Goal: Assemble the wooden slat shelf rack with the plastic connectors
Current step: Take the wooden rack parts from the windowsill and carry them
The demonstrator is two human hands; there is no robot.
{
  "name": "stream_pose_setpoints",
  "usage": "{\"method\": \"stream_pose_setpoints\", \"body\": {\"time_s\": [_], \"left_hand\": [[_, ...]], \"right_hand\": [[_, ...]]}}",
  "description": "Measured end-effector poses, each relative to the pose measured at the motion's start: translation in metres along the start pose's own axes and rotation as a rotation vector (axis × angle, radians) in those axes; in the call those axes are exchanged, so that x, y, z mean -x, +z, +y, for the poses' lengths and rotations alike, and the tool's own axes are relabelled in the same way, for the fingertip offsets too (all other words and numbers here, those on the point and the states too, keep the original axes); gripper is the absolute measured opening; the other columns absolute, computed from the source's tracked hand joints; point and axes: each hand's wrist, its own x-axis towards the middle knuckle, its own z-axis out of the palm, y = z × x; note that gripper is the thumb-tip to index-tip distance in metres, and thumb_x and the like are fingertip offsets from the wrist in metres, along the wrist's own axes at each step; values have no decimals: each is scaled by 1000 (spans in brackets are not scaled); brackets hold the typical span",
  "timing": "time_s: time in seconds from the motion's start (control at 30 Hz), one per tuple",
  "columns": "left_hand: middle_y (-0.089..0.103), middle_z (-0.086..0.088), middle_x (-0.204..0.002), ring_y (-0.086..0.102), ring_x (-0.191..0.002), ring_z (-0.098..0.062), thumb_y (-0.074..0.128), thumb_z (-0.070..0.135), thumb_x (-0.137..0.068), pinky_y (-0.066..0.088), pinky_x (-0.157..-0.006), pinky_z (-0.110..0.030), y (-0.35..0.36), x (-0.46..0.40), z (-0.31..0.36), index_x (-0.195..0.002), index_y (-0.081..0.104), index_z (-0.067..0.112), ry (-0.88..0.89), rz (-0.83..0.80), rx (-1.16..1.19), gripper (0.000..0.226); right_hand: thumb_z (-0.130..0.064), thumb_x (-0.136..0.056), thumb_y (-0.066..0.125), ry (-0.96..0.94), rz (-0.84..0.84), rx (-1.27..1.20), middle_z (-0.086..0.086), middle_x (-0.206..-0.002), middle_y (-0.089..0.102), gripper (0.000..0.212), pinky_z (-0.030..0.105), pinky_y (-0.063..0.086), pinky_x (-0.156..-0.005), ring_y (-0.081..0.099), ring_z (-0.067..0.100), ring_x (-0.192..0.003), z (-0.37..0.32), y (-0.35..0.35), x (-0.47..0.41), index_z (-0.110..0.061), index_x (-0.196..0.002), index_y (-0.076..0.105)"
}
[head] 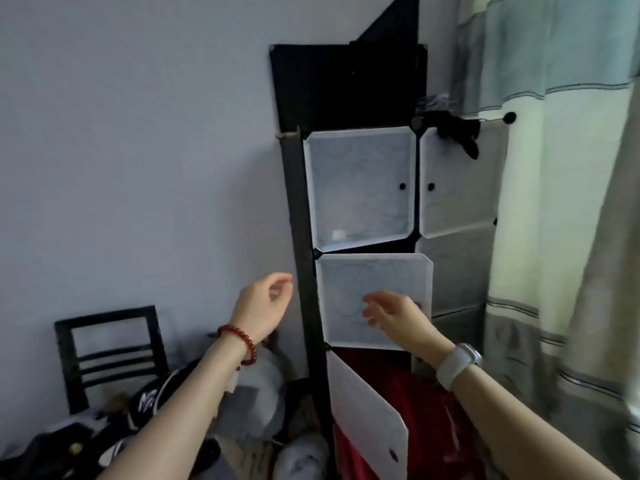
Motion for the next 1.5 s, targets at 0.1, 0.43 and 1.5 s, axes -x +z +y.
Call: {"method": "stream_pose_setpoints", "body": {"time_s": [0.1, 0.43, 1.5], "left_hand": [[67, -5, -109, 61, -97, -15, 52, 18, -94, 40, -82, -16, -33, -51, -35, -111, 65, 10, 6, 36, -39, 22], [65, -3, -112, 60, -98, -15, 52, 18, -94, 43, -84, -20, -72, -241, -103, -113, 64, 11, 91, 183, -123, 24], [53, 6, -127, 50, -114, -13, 42, 23, -97, 44, -88, -26, -48, -741, -262, -127, 54, 20, 580, 209, -219, 32]], "right_hand": [[-9, -94, 46, -68, 6, 19, -3, -86, 64, 26, 29, 48, -83, 62, 15, -83, -35, 28, -55, -9, -115, 62], [-19, -97, 43, -361, 139, 270, 7, -119, 61, 32, 35, 46, -91, 59, 26, -106, -115, 58, -260, -17, -127, 55], [-23, -100, 38, -108, 596, 1490, 15, -127, 52, 37, 39, 47, -80, 57, 36, -105, -202, 116, -749, -16, -136, 41]]}}
